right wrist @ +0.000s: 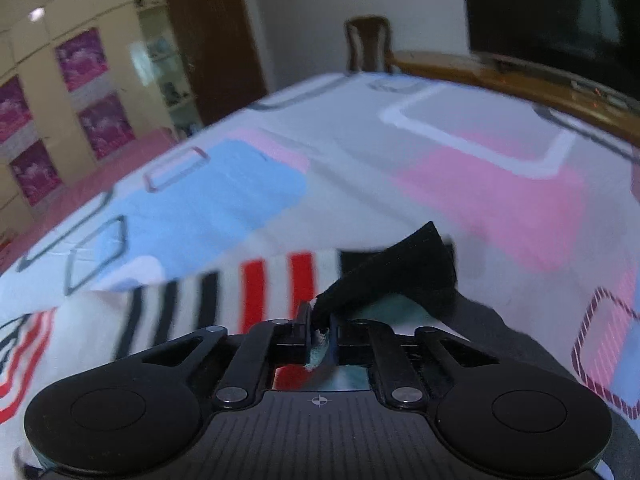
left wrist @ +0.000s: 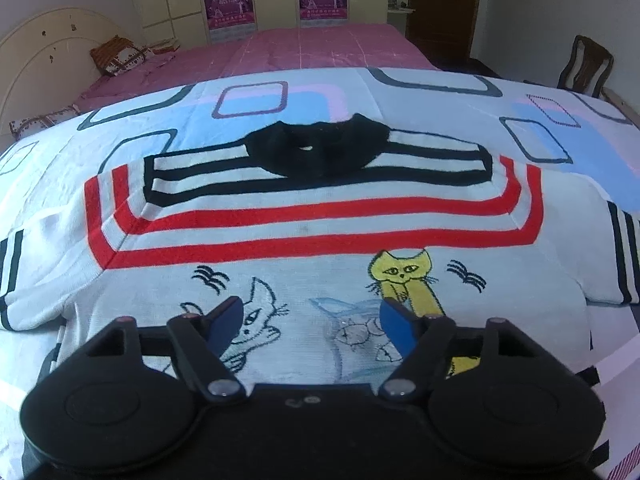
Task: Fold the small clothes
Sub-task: 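Move the right tool to the sleeve's black cuff and grasp it, then carry the held sleeve across the sweater body toward the left tool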
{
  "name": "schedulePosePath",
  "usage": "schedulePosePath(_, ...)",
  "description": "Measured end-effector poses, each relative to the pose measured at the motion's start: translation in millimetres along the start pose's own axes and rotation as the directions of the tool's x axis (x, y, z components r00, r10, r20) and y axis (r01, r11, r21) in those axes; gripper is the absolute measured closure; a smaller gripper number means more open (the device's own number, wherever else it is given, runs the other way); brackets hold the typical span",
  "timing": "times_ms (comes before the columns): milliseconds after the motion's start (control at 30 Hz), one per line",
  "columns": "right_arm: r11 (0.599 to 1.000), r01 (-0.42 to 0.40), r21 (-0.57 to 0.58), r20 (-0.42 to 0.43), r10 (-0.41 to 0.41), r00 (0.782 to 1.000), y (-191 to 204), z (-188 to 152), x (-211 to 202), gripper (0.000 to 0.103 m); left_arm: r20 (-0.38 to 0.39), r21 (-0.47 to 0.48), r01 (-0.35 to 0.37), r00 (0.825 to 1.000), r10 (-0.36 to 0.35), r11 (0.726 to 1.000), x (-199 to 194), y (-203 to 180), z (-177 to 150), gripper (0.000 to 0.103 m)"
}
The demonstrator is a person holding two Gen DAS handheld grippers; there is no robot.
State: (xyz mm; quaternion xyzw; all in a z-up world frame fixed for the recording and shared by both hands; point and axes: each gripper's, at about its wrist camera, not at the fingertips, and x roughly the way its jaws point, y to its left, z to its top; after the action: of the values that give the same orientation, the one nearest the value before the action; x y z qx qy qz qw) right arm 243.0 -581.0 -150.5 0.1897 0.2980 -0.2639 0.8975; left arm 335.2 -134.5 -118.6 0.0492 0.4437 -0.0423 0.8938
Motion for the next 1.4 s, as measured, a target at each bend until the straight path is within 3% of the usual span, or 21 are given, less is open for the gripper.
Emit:
schedulePosePath(167, 0.976, -0.162, -0.148, 0.068, 0.173, 0.983, 75, 5, -40, 0.095, 0.02, -0.048, 0.001, 1.0, 0.0, 0.999, -7, 23, 1, 0.029)
schedulePosePath(267, 0.928, -0.289, -0.234, 0.046, 0.307, 0.951, 138, -7, -63, 0.095, 0.035, -0.079, -0.005, 0.999, 0.008, 0.997, -10, 43, 1, 0.027)
schedulePosePath(433, 0.826, -0.467, -0.315, -0.079, 0.468, 0.88, 238, -54, -83, 0.095, 0.049, -0.127, -0.016, 0.999, 0.023, 0.992, -18, 80, -4, 0.024)
schedulePosePath(600, 0.745, -0.574, -0.341, -0.244, 0.519, 0.819, 312, -115, -86, 0.095, 0.047, -0.165, -0.022, 0.998, 0.03, 0.986, -20, 117, -8, 0.024)
schedulePosePath(733, 0.724, -0.599, -0.343, -0.33, 0.504, 0.798, 337, -148, -85, 0.094, 0.038, -0.185, 0.004, 0.999, 0.003, 0.983, -16, 130, -9, 0.024)
schedulePosePath(800, 0.715, -0.614, -0.333, -0.351, 0.511, 0.785, 335, -150, -86, 0.069, 0.033, -0.19, 0.04, 0.999, -0.034, 0.981, -13, 130, -8, 0.022)
schedulePosePath(833, 0.709, -0.624, -0.328, -0.35, 0.522, 0.778, 334, -150, -91, 0.048, 0.033, -0.196, 0.065, 0.998, -0.06, 0.978, -12, 128, -7, 0.021)
schedulePosePath(867, 0.709, -0.62, -0.337, -0.336, 0.524, 0.782, 333, -149, -94, 0.043, 0.034, -0.2, 0.096, 0.995, -0.091, 0.975, -10, 126, -6, 0.021)
schedulePosePath(1000, 0.724, -0.58, -0.374, -0.278, 0.509, 0.814, 315, -137, -108, 0.043, 0.012, -0.201, 0.187, 0.982, -0.188, 0.962, 7, 106, 0, 0.021)
schedulePosePath(1100, 0.763, -0.508, -0.4, -0.238, 0.448, 0.861, 290, -126, -114, 0.043, -0.016, -0.19, 0.234, 0.97, -0.242, 0.953, 26, 87, 3, 0.025)
schedulePosePath(1167, 0.795, -0.456, -0.399, -0.216, 0.402, 0.89, 266, -123, -117, 0.043, -0.03, -0.179, 0.245, 0.967, -0.254, 0.953, 39, 78, 5, 0.033)
schedulePosePath(1267, 0.834, -0.389, -0.39, -0.194, 0.339, 0.921, 236, -121, -115, 0.043, -0.018, -0.171, 0.256, 0.965, -0.263, 0.951, 49, 69, 4, 0.054)
schedulePosePath(1333, 0.859, -0.34, -0.383, -0.185, 0.289, 0.939, 219, -122, -110, 0.043, -0.004, -0.158, 0.272, 0.961, -0.276, 0.949, 50, 65, 5, 0.076)
schedulePosePath(1400, 0.884, -0.3, -0.359, -0.184, 0.248, 0.951, 203, -121, -102, 0.043, -0.014, -0.156, 0.289, 0.955, -0.295, 0.944, 51, 62, 4, 0.087)
